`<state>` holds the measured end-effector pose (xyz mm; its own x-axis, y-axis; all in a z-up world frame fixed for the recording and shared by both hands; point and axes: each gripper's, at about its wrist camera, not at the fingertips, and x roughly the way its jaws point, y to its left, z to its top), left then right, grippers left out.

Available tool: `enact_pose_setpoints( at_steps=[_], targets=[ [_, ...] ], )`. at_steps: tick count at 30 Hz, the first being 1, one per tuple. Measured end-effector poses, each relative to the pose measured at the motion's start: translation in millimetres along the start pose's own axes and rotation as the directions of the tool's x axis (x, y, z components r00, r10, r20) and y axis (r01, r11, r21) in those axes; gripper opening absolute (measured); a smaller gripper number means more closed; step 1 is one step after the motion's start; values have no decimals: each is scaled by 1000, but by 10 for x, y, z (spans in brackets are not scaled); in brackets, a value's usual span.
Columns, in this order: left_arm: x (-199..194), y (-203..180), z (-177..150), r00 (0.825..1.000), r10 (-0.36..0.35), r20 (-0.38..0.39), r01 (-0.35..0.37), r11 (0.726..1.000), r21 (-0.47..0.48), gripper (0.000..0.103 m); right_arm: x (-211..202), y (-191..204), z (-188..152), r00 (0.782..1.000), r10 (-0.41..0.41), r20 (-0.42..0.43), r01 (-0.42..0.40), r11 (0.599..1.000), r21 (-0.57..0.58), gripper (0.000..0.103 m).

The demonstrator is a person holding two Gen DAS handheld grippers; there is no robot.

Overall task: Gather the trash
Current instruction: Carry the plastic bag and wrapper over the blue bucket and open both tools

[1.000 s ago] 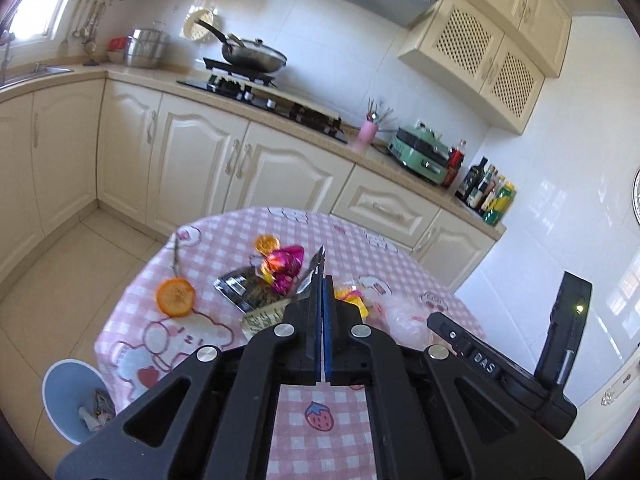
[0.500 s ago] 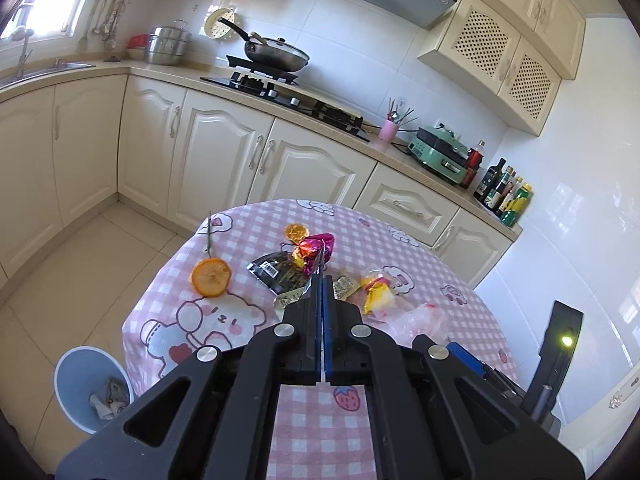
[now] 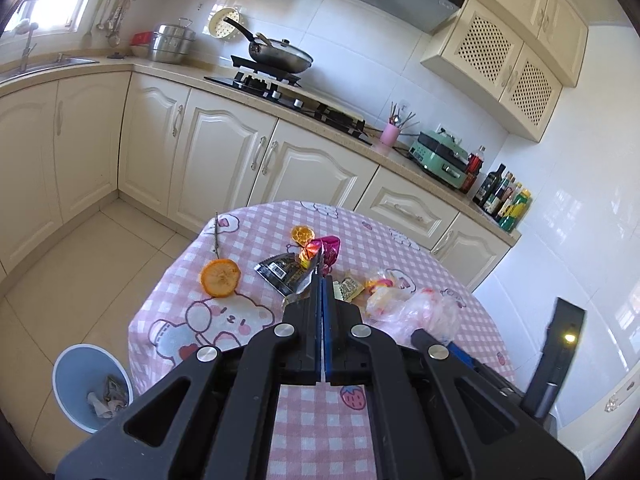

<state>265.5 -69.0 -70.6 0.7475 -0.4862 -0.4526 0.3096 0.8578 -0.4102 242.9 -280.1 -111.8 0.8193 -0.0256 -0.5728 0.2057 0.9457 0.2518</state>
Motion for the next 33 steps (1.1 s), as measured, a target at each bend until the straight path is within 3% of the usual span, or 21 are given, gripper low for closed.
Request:
enact_pose_setpoints(
  at_steps=[3, 7, 16, 24, 27, 33],
  targets=[
    [-129, 87, 34, 1000, 5, 25, -5, 1000, -14, 0, -164, 204, 52, 999, 19, 43, -18, 999, -45, 38],
    [-333, 305, 53, 998, 36, 58, -34, 998, -44, 0, -249, 627, 63, 993, 107, 54, -100, 989, -112, 38],
    [-760, 1136, 22, 978, 191, 81, -177, 972, -151, 0, 56, 1742, -192, 961, 271, -64, -278, 933, -227, 38],
    [-879, 2057, -147, 945, 327, -3, -315, 909, -273, 0, 579, 2815, -741, 906, 349, -241, -414, 853, -319, 38],
    [-799, 2415, -265, 921, 383, -67, -384, 871, -305, 0, 824, 3099, -971, 885, 351, -306, -446, 828, -339, 38],
    [-589, 2983, -475, 885, 432, -173, -465, 815, -346, 0, 1334, 3446, -1376, 864, 310, -396, -457, 814, -359, 38]
  ],
)
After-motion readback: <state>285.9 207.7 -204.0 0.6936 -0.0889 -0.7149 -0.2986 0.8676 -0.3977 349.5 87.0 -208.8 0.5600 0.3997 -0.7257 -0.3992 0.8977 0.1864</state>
